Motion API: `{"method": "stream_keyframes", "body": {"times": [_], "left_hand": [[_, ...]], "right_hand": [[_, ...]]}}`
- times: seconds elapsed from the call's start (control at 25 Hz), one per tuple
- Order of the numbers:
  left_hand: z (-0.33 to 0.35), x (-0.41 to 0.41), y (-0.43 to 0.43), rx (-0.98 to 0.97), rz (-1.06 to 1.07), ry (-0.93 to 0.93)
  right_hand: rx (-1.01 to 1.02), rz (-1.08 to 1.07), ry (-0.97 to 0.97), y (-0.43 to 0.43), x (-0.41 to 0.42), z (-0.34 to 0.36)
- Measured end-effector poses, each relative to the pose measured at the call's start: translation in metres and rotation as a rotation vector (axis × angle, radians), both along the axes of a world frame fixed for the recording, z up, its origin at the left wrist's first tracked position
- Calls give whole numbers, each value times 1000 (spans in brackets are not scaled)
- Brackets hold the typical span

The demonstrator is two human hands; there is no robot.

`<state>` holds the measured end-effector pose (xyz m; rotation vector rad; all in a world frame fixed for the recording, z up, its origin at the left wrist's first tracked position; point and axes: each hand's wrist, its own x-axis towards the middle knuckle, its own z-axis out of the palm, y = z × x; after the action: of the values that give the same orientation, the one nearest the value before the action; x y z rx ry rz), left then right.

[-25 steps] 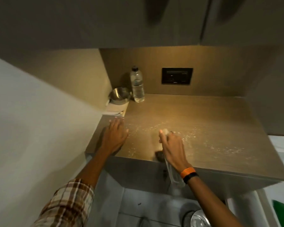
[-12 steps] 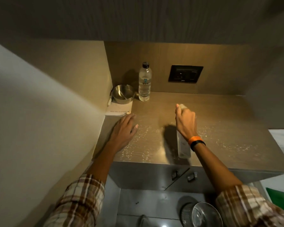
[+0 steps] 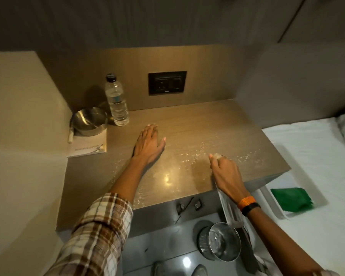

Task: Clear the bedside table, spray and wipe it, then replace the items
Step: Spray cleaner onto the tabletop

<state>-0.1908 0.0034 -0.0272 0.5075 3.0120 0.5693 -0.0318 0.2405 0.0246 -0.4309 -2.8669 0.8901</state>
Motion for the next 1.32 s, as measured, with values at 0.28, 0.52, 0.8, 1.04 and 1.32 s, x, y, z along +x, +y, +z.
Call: {"method": "stream_keyframes", "body": {"times": [0.28, 0.52, 0.8, 1.04, 1.32], "left_hand": [[-3, -10, 56, -55, -13, 42], [-4, -16, 113, -78, -10, 37], [0, -4, 193, -38, 25, 31], [2, 4, 254, -60, 26, 32], [2, -6, 332, -81, -44, 35]], "right_hand": [[27, -99, 200, 48, -125, 33], [-26, -157, 206, 136, -169, 35], [-31, -39, -4, 226, -99, 18], [-31, 165, -52, 255, -10, -8], [-247, -95, 189, 327, -20, -15]]}}
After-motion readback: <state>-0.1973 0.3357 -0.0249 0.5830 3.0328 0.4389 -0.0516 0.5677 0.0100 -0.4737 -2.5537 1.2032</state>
